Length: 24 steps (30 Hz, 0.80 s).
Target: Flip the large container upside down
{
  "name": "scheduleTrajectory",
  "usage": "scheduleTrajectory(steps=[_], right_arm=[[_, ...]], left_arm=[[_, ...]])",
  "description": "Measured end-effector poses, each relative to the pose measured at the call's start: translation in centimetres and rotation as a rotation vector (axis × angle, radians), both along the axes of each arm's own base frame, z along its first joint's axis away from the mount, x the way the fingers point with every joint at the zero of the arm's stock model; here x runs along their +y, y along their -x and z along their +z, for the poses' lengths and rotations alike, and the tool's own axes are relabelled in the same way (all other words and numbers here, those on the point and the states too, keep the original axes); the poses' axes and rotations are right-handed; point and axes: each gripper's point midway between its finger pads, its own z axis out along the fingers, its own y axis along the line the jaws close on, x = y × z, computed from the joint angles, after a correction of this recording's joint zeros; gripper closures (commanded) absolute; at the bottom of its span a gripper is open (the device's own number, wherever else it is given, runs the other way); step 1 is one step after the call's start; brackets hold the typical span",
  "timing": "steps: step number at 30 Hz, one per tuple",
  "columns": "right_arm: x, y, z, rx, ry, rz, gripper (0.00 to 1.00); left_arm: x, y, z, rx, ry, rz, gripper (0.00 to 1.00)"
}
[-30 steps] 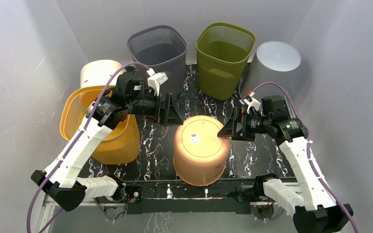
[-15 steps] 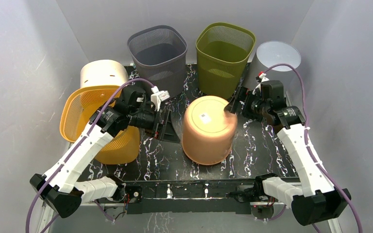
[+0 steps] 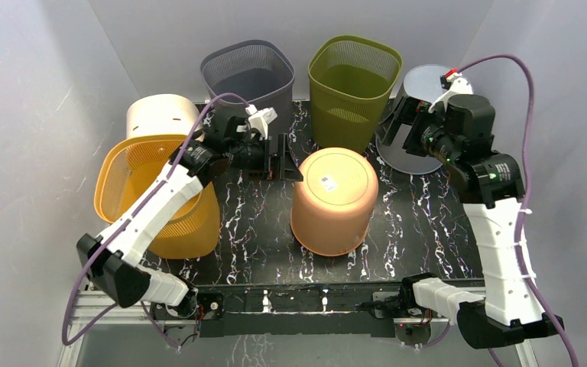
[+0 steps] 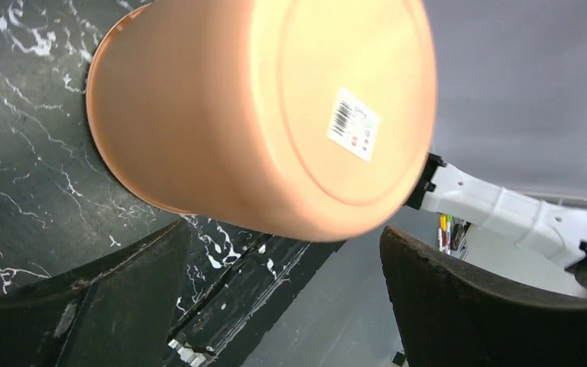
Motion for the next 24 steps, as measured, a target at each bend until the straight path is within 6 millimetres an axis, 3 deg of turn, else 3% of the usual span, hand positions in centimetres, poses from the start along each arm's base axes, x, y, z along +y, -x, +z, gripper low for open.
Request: scheduleTrajectory(steps=[4, 9, 12, 17, 20, 24], right_arm=[[-1.0, 0.9, 2.0, -0.048, 0.036, -0.023, 0.02], [-1.9, 1.8, 2.0, -0.05, 0.062, -0.056, 0.02], [-2.1, 1.8, 2.1, -0.052, 0.066, -0.067, 0.02], [-2.4, 1.9, 2.4, -0.051, 0.074, -0.077, 0.02], [-2.7, 2.1, 3.1, -0.065, 0.08, -0.088, 0.02], [-3.2, 2.7, 3.4, -0.078, 0.095, -0.103, 0.02]], left_arm=[[-0.7, -1.2, -2.7, 0.058, -0.023, 0.026, 0.08], [-2.7, -0.9, -5.3, 0.108, 0.0, 0.001, 0.08], [-6.9, -0.8, -5.9, 0.093, 0.022, -0.06, 0.09], [-17.4, -1.0, -5.9, 0.058, 0.128, -0.191, 0.08], [-20.4, 0.0, -5.9, 0.049, 0.154, -0.245, 0.05], [-20.0, 0.8, -5.5, 0.025, 0.126, -0.272, 0.03]])
